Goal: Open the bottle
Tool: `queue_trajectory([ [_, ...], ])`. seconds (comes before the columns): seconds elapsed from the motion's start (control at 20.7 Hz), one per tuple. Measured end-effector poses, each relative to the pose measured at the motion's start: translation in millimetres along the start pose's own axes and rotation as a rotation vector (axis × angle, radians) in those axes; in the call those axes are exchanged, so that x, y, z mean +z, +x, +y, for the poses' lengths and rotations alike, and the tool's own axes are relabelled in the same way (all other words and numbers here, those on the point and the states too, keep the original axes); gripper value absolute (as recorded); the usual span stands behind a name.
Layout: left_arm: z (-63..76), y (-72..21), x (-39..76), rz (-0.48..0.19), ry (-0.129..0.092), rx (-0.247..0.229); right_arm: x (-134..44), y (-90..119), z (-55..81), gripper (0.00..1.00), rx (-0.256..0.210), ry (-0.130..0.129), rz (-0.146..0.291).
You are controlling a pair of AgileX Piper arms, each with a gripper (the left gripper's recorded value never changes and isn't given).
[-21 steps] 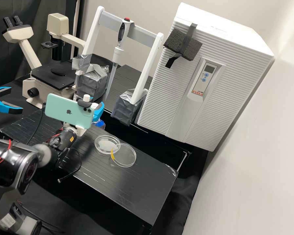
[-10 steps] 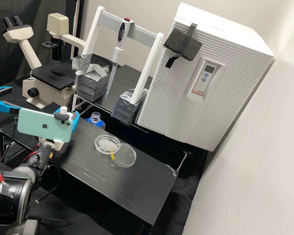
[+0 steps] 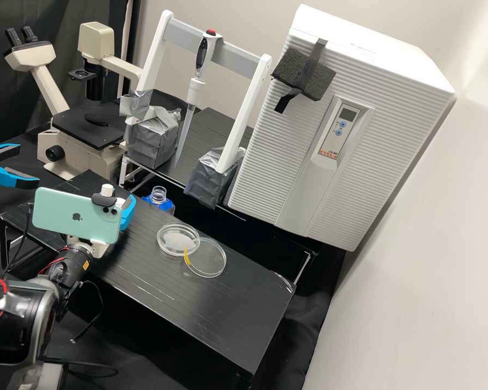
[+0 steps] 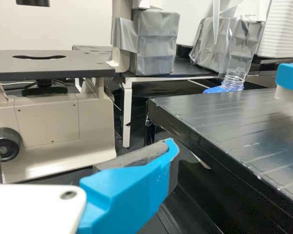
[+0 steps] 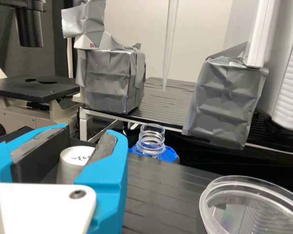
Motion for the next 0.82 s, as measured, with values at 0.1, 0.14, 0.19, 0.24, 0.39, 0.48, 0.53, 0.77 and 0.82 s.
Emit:
queue_trajectory([
  [0.1, -0.6, -0.4, 0.1, 0.001, -0.001, -0.002, -0.4, 0.4, 0.4, 0.00, 0.002, -0.003, 0.001],
  [0.14, -0.6, -0.4, 0.2, 0.001, -0.001, -0.002, -0.7, 0.6, 0.6, 0.00, 0.003, -0.003, 0.002],
  [0.19, -0.6, -0.4, 0.2, 0.001, -0.001, -0.002, -1.2, 1.2, 1.0, 0.00, 0.005, -0.003, 0.004],
  [0.24, -0.6, -0.4, 0.2, 0.001, -0.001, -0.002, -1.1, 1.2, 0.8, 0.00, 0.004, -0.003, 0.003],
  [0.39, -0.1, -0.7, 0.0, 0.002, -0.001, 0.000, -0.2, 4.8, -0.9, 0.00, 0.005, -0.021, 0.000],
  [0.48, 0.5, -1.1, -0.5, 0.005, 0.000, 0.003, 2.8, 6.6, 0.2, 0.00, 0.015, -0.042, -0.017],
  [0.53, 0.6, -1.3, -1.0, 0.007, 0.000, 0.004, 4.0, 7.0, 1.0, 0.00, 0.023, -0.044, -0.024],
  [0.77, 1.0, -1.5, -1.2, 0.009, 0.001, 0.006, 6.1, 8.0, 1.4, 0.00, 0.032, -0.056, -0.036],
  [0.82, 1.0, -1.5, -1.2, 0.009, 0.001, 0.006, 6.1, 8.0, 1.4, 0.00, 0.032, -0.058, -0.036],
])
